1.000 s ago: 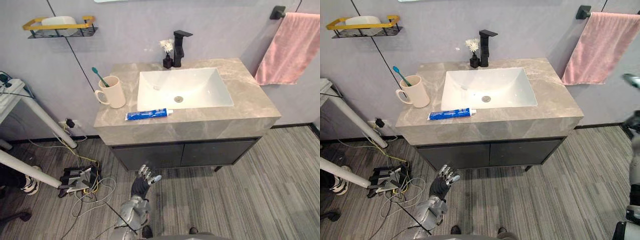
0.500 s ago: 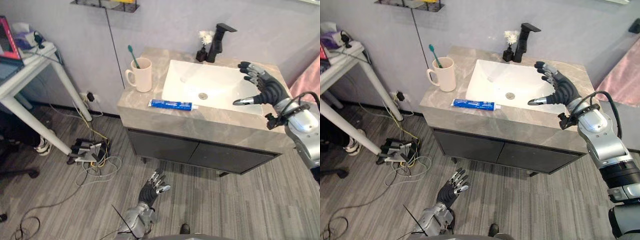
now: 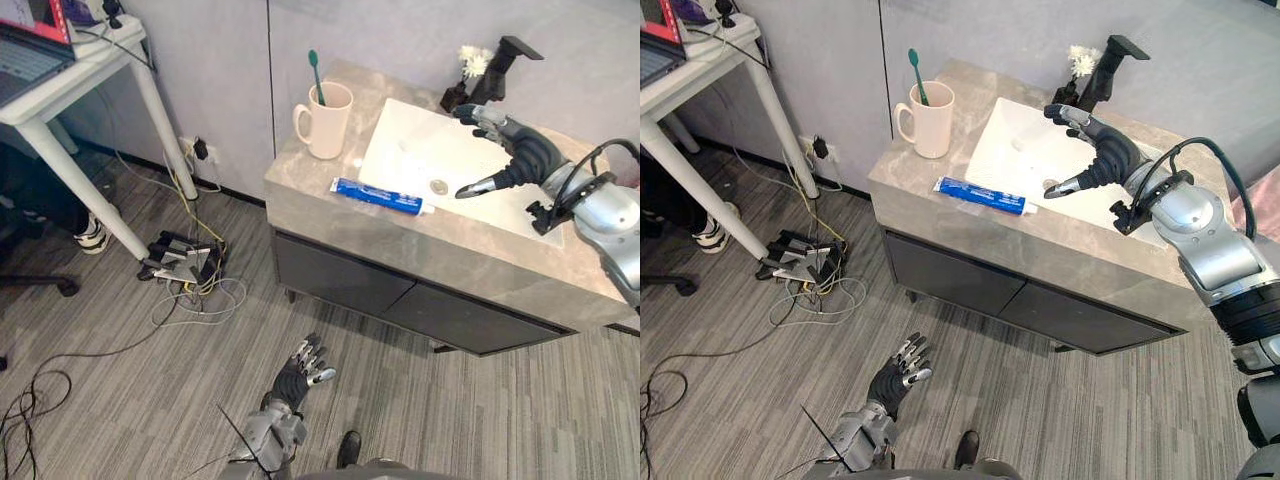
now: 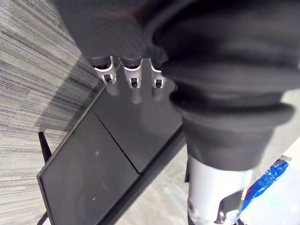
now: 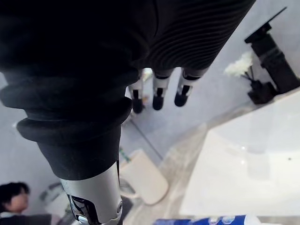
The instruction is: Organize washtable
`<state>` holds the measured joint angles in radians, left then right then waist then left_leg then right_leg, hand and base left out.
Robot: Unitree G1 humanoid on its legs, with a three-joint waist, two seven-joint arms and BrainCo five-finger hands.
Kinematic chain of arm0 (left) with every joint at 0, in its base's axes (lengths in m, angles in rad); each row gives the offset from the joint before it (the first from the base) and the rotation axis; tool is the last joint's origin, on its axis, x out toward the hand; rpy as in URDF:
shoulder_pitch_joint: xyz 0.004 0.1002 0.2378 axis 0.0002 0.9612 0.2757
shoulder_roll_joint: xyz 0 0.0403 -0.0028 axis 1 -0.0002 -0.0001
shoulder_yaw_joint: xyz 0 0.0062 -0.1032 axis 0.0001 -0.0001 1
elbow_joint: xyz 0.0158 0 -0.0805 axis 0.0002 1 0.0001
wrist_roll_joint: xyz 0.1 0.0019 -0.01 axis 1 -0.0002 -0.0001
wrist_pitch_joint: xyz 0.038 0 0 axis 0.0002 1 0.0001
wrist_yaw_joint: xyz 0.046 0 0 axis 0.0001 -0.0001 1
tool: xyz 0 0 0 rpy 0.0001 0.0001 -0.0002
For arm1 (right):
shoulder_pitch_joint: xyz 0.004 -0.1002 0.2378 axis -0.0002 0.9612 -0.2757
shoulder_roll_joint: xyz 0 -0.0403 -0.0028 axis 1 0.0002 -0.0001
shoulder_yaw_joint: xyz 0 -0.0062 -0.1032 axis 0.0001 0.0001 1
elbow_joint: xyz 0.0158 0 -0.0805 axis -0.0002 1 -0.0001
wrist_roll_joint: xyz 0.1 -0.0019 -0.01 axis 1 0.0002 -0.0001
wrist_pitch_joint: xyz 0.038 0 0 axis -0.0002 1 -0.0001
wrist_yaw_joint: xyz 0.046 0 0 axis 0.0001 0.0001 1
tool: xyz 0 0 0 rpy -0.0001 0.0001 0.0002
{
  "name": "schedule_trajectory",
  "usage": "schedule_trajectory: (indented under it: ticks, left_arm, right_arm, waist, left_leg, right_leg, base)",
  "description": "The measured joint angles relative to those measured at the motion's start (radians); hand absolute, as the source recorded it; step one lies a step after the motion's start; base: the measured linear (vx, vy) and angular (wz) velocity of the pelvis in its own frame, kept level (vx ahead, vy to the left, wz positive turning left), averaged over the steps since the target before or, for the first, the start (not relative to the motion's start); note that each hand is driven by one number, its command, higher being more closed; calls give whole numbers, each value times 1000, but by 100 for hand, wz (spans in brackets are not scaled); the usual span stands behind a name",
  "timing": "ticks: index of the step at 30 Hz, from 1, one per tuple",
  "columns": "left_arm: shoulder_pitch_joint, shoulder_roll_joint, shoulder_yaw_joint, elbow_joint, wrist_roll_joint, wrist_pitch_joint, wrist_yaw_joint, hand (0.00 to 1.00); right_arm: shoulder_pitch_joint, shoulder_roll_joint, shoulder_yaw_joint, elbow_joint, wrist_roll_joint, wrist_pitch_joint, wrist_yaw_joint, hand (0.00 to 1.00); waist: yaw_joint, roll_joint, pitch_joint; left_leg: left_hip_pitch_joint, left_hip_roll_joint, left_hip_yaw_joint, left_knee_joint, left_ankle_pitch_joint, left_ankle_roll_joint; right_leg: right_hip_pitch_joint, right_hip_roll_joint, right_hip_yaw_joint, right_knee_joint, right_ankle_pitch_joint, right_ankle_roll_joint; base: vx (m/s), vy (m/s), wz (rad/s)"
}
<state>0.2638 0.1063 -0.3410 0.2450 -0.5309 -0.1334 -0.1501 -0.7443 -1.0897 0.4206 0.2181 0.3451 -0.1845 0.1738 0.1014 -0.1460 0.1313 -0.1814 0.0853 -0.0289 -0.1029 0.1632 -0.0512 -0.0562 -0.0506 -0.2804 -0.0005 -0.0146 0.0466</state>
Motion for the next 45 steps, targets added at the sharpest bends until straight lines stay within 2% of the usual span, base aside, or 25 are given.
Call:
schedule_trajectory:
  ticks: [5,10,23,35,40,45]
  left_arm:
    - [-7,2,2,-5,0,0,1,0]
    - [-7,2,26,-34,0,0,2,0]
    - [-8,17,40,-91,0,-3,5,0]
    - [-10,17,41,-96,-6,-5,21,0]
    - [-16,16,48,-101,-6,-6,22,0]
    - [-22,17,73,-119,-6,-9,27,0]
  right_arm:
    - [-48,0,24,35,-39,16,-17,0]
    - [-48,0,24,53,-82,17,-30,0]
    - [-48,2,24,54,-133,17,-37,0]
    - [-48,5,24,82,-159,20,-40,0]
    - [-48,8,23,85,-163,20,-41,0]
    - [-49,25,22,96,-169,20,-43,0]
  waist:
    - [4,-9,32]
    - [21,-10,54]
    - [24,-10,106]
    - [24,-11,119]
    - [24,-14,155]
    - [25,-21,162]
  left_leg:
    - [-6,-1,-4,0,6,1]
    - [-21,0,-8,0,9,1]
    - [-64,1,-27,0,22,1]
    - [-92,2,-27,0,26,0]
    - [-98,2,-29,0,26,0]
    - [-117,1,-30,1,31,-1]
  right_leg:
    - [-3,1,-4,0,0,-1]
    - [-18,8,-7,2,0,-1]
    - [-57,10,-23,13,0,-2]
    - [-87,14,-22,16,2,-5]
    - [-92,15,-23,16,4,-7]
    - [-110,15,-25,17,4,-8]
  base:
    - [2,-2,1]
    - [0,0,0]
    - [-8,-4,3]
    - [0,0,0]
    - [0,0,0]
    - [13,-1,1]
